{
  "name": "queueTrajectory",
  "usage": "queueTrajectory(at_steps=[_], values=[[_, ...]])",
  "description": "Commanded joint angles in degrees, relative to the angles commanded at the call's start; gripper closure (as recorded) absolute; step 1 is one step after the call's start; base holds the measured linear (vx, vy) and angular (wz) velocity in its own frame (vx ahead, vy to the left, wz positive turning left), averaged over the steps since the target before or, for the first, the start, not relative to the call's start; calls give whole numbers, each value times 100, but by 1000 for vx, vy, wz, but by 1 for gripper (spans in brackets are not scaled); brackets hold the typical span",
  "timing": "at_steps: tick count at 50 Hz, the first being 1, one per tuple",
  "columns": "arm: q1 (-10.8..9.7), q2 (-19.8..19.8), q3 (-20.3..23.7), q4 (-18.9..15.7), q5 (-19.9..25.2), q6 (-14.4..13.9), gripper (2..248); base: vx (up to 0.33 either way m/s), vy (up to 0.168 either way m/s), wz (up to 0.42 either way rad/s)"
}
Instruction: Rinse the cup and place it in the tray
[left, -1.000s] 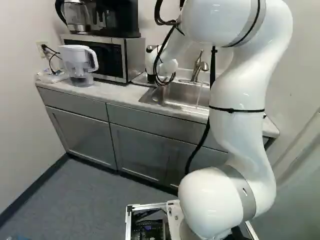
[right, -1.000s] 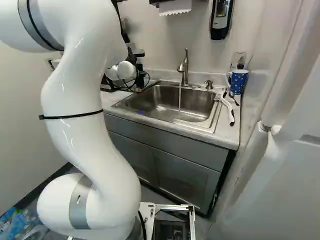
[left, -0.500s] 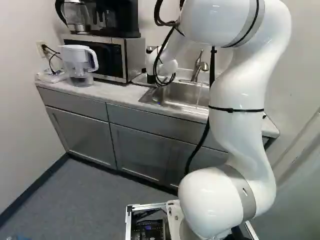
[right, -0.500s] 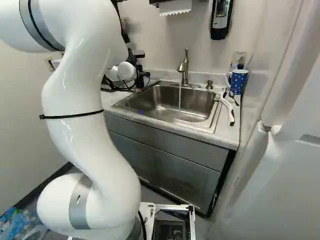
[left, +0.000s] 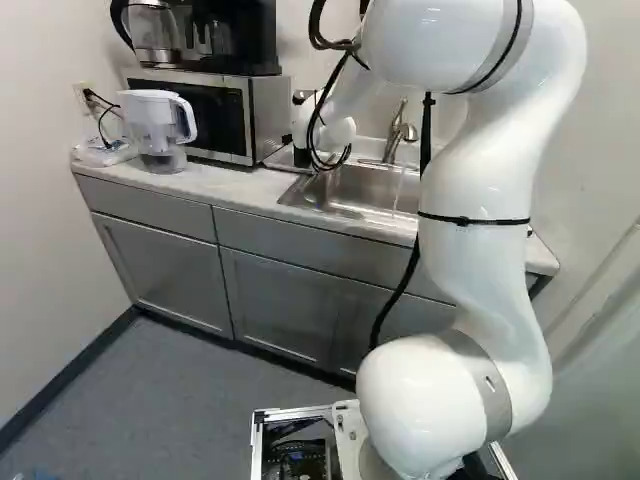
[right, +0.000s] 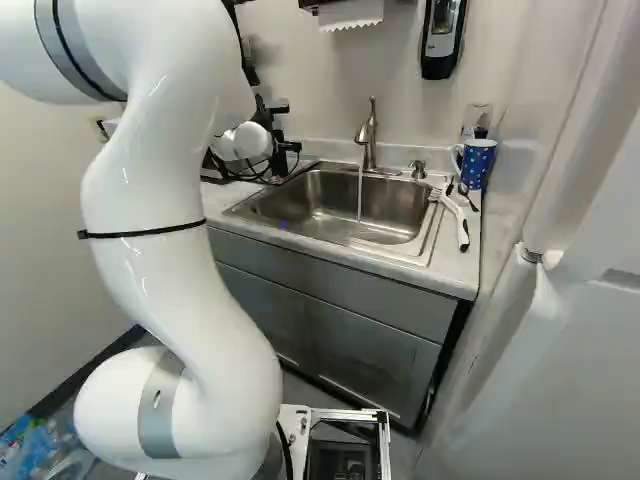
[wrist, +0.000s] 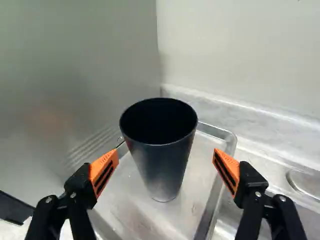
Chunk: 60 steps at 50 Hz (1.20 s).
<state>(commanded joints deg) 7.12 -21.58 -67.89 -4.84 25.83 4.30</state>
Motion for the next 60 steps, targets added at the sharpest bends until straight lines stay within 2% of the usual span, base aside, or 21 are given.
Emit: queueTrajectory(at_steps=[60], values=[[0, 436, -227, 0, 0, 0, 3, 0, 0, 0]])
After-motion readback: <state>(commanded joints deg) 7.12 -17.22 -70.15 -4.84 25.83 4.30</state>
